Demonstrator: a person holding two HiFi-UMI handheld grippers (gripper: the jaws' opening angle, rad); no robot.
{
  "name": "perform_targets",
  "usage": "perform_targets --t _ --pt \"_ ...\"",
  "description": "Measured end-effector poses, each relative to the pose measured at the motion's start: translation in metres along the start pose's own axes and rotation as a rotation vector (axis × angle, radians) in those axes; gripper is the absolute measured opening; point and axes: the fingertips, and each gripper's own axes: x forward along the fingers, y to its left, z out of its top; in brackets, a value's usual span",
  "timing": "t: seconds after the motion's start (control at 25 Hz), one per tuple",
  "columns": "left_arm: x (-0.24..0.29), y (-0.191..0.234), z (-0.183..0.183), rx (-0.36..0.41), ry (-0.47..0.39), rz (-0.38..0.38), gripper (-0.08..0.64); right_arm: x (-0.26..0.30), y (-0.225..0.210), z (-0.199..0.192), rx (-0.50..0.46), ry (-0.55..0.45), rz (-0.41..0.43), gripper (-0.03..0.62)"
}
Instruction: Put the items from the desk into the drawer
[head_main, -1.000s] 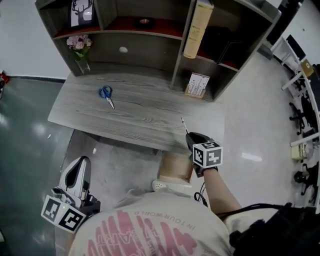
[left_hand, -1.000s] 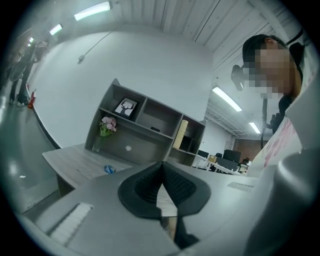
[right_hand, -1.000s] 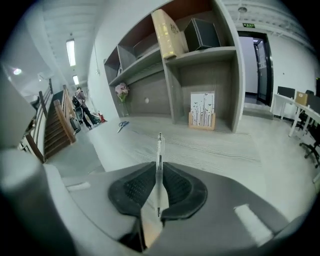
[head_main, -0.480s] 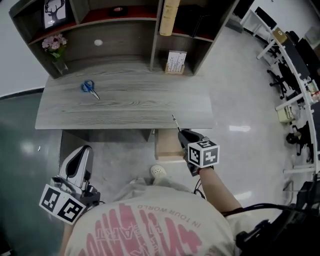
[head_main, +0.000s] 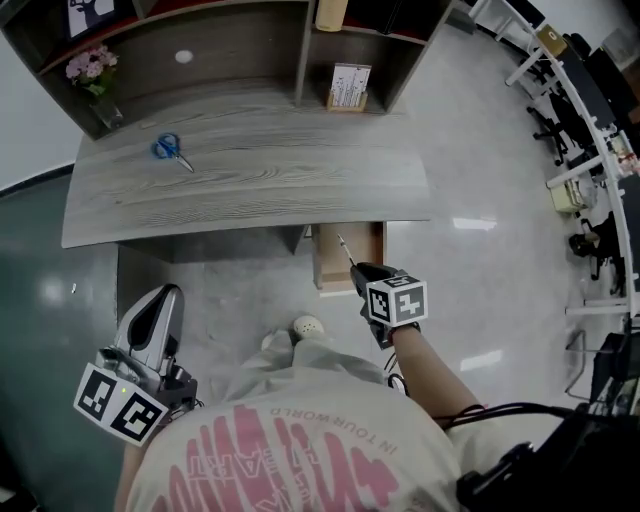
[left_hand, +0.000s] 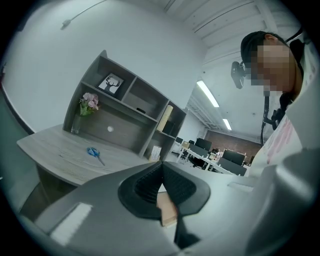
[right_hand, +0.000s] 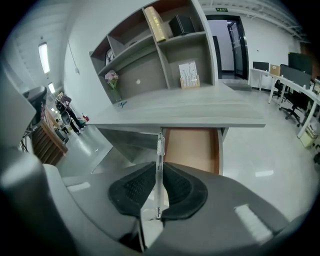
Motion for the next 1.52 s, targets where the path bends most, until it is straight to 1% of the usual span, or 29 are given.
perform_targets --t 0.2,0.36,0.52,0.76,0.92,1.0,1.12,1.32,1.52 --pt "-0.003 0.009 -0.017 -0.051 0.033 0.055 0.020 0.028 -0.014 -0.020 -0.019 0.111 -0.013 0.049" --pt "-0.002 0.012 -0.025 -0.060 0.044 0.107 0.020 0.054 -0.033 -0.026 -0.046 0.167 -0.023 0.049" --pt "-0.003 0.012 -0.029 -0.073 0.043 0.165 0.020 0.077 -0.052 -0.038 -0.074 0.235 -0.056 0.049" --pt "-0.014 0.012 -0.028 -0.062 0.044 0.248 0.019 0.099 -0.065 -0.055 -0.146 0.315 -0.087 0.051" --pt "-0.023 0.013 -0.028 -0.073 0.028 0.306 0.018 0.108 -0.070 -0.062 -0.226 0.381 -0.096 0.052" --pt "-0.025 0.013 -0.030 -0.080 0.021 0.322 0.020 0.111 -0.072 -0.067 -0.245 0.414 -0.100 0.052" --pt "-0.028 0.013 -0.034 -0.087 0.018 0.340 0.020 0.116 -0.076 -0.075 -0.242 0.447 -0.105 0.052" --pt "-0.039 0.017 -0.040 -0.110 0.017 0.393 0.019 0.124 -0.077 -0.079 -0.241 0.466 -0.110 0.054" --pt "-0.042 0.018 -0.040 -0.109 0.011 0.405 0.020 0.127 -0.080 -0.080 -0.179 0.466 -0.120 0.063"
